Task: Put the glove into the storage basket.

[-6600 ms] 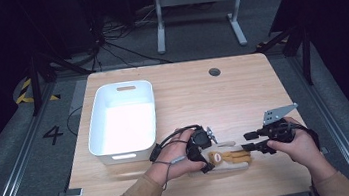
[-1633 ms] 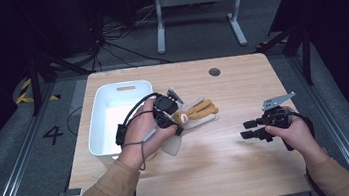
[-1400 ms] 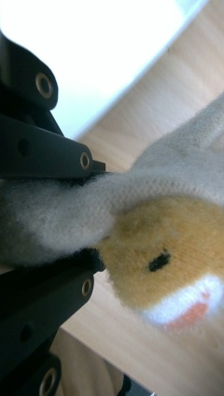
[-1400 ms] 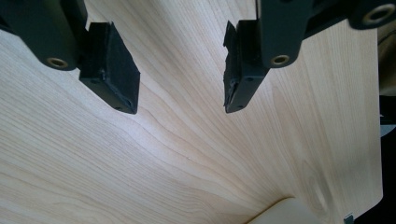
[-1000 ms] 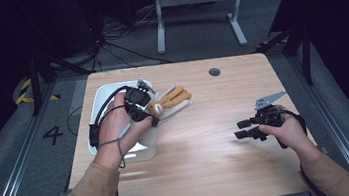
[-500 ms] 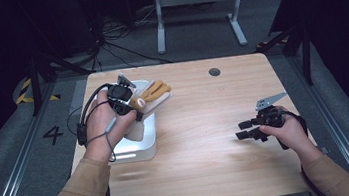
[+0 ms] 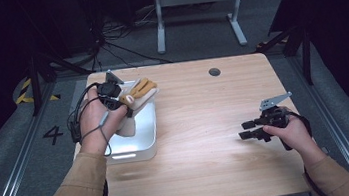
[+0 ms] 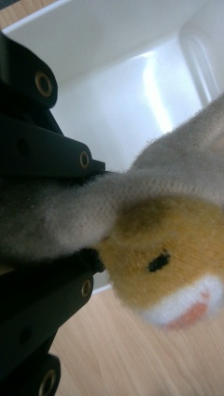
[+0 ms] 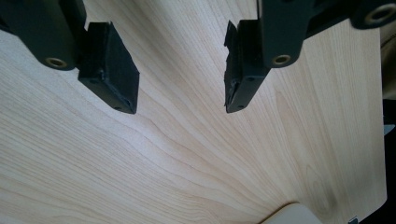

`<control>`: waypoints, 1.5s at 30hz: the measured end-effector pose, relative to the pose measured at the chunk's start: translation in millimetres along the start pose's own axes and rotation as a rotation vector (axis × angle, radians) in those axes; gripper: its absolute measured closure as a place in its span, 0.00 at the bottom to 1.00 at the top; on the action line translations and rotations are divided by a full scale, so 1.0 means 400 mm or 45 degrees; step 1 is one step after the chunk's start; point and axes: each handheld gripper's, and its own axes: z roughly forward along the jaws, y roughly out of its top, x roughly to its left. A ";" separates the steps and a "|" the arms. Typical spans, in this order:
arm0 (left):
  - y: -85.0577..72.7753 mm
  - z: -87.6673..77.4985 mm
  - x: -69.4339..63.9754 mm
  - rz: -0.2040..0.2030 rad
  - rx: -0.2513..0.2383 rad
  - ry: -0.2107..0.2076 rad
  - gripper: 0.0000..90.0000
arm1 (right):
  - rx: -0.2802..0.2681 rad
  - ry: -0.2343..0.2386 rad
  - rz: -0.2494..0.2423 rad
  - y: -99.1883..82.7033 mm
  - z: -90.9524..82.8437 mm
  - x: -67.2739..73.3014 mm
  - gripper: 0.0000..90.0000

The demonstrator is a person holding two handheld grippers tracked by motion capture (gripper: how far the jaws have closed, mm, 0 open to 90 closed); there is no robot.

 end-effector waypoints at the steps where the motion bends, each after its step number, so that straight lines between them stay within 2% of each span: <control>1: 0.000 0.003 0.003 -0.010 0.006 0.011 0.81 | -0.001 -0.002 -0.002 -0.001 -0.001 -0.001 0.51; 9: 0.000 0.033 0.029 -0.121 0.017 0.035 0.81 | -0.004 0.003 -0.001 -0.002 -0.003 -0.005 0.51; 11: -0.001 0.041 0.034 -0.138 0.018 0.026 0.81 | -0.003 0.005 -0.001 -0.003 -0.002 -0.005 0.50; 17: -0.005 0.068 0.049 -0.189 0.036 0.047 0.81 | 0.003 0.004 0.002 -0.005 0.001 -0.006 0.50; 30: -0.015 0.132 0.075 -0.248 0.080 0.034 0.81 | 0.015 -0.001 0.003 -0.009 0.007 -0.007 0.50; 40: -0.021 0.185 0.081 -0.267 0.099 0.020 0.81 | 0.031 0.001 0.006 -0.014 0.014 -0.009 0.50; 45: -0.028 0.213 0.087 -0.298 0.113 0.020 0.81 | 0.029 0.008 0.004 -0.016 0.012 -0.011 0.50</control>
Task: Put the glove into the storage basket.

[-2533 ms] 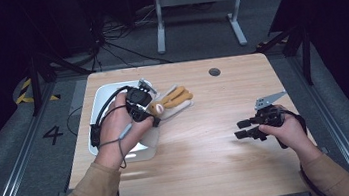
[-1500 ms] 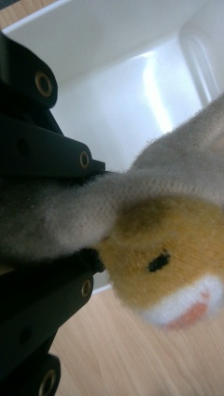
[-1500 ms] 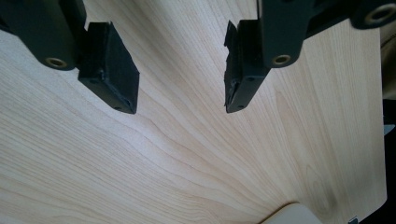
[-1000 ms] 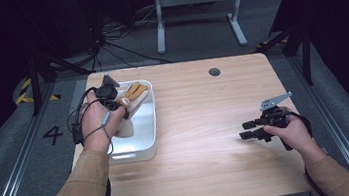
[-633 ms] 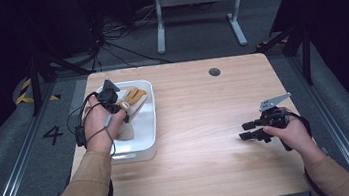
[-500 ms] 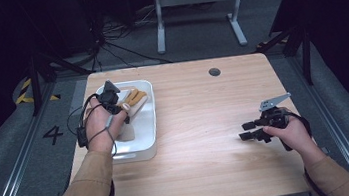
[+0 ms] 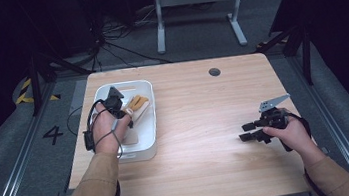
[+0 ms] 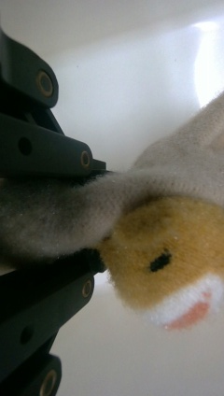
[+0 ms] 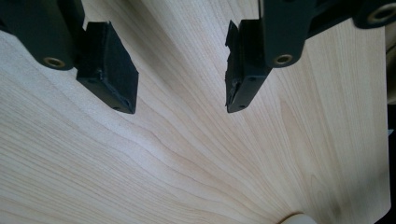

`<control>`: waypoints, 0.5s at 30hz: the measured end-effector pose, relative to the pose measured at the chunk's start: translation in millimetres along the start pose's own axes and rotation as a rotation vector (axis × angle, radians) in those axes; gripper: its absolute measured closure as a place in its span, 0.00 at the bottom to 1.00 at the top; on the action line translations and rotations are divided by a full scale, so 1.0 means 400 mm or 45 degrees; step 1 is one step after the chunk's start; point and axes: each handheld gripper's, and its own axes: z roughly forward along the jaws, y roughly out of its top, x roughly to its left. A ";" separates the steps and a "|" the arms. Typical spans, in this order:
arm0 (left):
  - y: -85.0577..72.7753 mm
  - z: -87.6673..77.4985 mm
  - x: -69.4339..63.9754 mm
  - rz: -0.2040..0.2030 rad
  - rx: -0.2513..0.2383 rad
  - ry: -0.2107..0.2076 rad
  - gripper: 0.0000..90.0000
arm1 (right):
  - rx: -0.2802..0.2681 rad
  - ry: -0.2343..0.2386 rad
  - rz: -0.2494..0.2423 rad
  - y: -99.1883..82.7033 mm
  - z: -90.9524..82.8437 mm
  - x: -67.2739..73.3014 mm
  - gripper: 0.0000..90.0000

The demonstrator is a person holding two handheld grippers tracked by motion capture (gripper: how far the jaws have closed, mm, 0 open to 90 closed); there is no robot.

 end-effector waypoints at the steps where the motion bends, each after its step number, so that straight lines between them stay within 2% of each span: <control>1: 0.000 0.004 0.002 -0.005 0.002 0.000 0.81 | 0.000 -0.004 0.000 0.000 0.000 0.000 0.50; 6: 0.000 0.013 0.011 -0.035 0.001 0.024 0.80 | -0.003 0.000 0.004 -0.002 -0.002 -0.001 0.50; 15: -0.005 0.041 0.031 -0.079 0.019 0.018 0.80 | -0.003 0.001 0.002 -0.003 -0.001 0.000 0.50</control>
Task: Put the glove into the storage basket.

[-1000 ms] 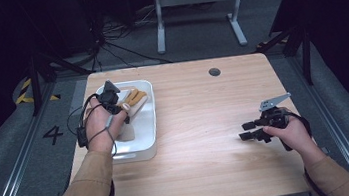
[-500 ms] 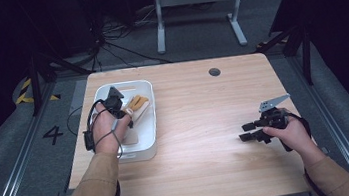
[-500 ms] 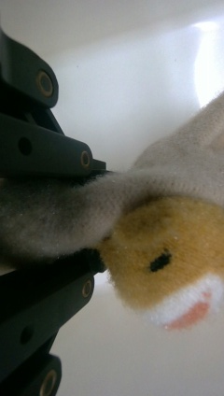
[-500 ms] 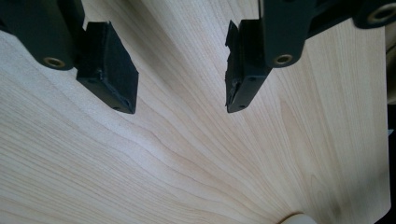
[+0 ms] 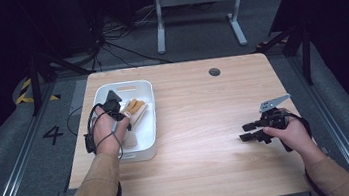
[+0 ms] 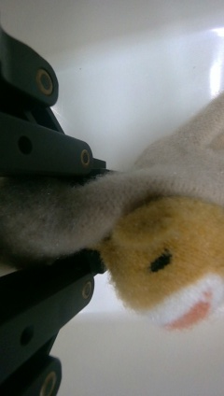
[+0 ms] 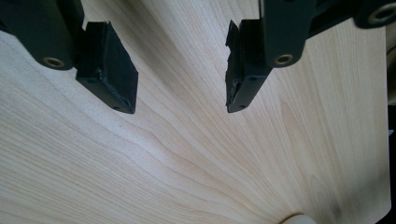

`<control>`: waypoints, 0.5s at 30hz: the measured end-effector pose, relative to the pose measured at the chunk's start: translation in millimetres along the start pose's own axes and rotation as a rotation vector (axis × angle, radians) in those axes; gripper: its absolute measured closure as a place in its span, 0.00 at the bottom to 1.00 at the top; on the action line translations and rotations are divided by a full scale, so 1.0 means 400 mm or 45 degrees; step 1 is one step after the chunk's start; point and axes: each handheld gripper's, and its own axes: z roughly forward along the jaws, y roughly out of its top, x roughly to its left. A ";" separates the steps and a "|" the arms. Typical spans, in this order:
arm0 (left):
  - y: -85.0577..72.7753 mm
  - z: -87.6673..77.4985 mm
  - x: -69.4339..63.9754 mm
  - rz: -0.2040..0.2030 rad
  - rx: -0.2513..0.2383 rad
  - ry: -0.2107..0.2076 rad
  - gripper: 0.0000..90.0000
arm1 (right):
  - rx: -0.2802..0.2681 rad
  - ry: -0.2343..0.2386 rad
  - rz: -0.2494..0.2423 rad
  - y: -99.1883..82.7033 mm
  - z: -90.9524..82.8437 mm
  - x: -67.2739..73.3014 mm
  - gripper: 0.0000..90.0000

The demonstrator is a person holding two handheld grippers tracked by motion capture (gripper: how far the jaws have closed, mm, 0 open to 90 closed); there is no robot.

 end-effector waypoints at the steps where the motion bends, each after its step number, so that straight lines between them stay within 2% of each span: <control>1: 0.000 0.003 0.001 -0.004 0.008 0.002 0.80 | 0.003 0.002 -0.001 0.000 0.000 0.000 0.50; 9: 0.001 0.018 0.005 -0.012 0.040 0.017 0.80 | 0.015 0.003 -0.006 -0.002 0.003 -0.002 0.49; 15: 0.002 0.022 0.006 -0.020 0.055 -0.001 0.77 | 0.012 0.001 -0.003 -0.003 0.001 -0.002 0.49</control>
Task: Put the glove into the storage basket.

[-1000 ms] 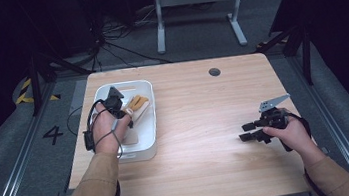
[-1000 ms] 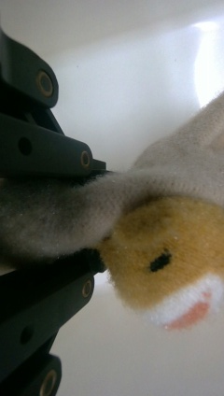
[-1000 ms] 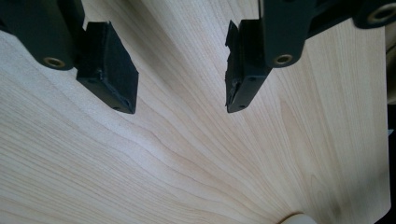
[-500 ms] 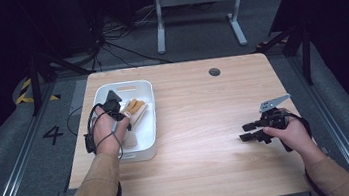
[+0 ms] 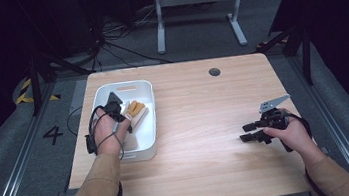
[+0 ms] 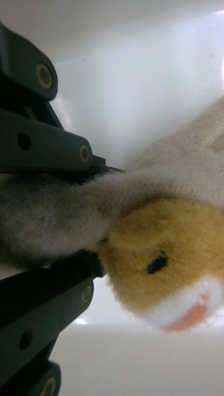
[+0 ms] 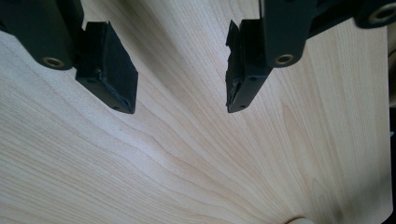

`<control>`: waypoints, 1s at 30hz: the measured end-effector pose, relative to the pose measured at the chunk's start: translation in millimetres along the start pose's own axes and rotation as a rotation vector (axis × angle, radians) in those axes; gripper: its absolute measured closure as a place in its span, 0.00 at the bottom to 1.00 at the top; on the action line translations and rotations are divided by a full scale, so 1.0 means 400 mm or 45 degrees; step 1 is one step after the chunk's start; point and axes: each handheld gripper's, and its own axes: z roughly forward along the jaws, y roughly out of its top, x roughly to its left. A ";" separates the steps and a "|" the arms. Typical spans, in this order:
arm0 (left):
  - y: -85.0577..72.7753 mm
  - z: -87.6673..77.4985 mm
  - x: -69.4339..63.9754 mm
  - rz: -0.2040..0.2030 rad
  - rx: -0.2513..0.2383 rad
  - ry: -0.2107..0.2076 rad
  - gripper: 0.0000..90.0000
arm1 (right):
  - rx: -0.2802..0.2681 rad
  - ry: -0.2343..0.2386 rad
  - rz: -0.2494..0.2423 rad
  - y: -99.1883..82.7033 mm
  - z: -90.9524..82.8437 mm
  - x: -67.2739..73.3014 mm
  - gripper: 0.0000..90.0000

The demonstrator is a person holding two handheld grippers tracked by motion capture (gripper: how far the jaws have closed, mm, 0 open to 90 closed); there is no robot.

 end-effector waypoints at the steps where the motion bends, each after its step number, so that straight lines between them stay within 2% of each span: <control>1: 0.001 0.001 0.000 0.001 0.007 -0.001 0.76 | 0.000 -0.001 0.001 0.000 -0.001 0.000 0.49; 6: 0.003 0.005 -0.001 -0.010 0.019 -0.006 0.70 | -0.001 -0.006 0.002 -0.001 -0.002 0.000 0.49; 9: 0.003 0.009 -0.006 0.009 0.039 0.015 0.61 | -0.004 -0.008 0.002 -0.002 -0.004 0.000 0.49; 11: 0.004 0.012 -0.009 0.018 0.065 0.013 0.50 | -0.001 -0.003 0.003 -0.002 -0.005 0.002 0.49; 12: 0.005 0.012 -0.010 0.036 0.068 0.011 0.47 | -0.002 -0.002 0.002 -0.002 -0.005 0.002 0.49; 17: 0.003 0.003 -0.021 0.045 0.046 0.020 0.32 | -0.007 -0.011 0.001 -0.004 -0.008 0.001 0.49; 22: 0.000 -0.018 -0.038 0.068 0.026 0.052 0.28 | -0.013 -0.011 -0.001 -0.004 -0.010 0.000 0.48; 25: -0.003 -0.035 -0.052 0.075 0.023 0.044 0.32 | -0.016 -0.014 -0.002 -0.004 -0.010 0.000 0.48; 30: -0.005 -0.050 -0.066 0.085 0.021 0.049 0.32 | -0.022 -0.015 -0.005 -0.003 -0.014 0.002 0.48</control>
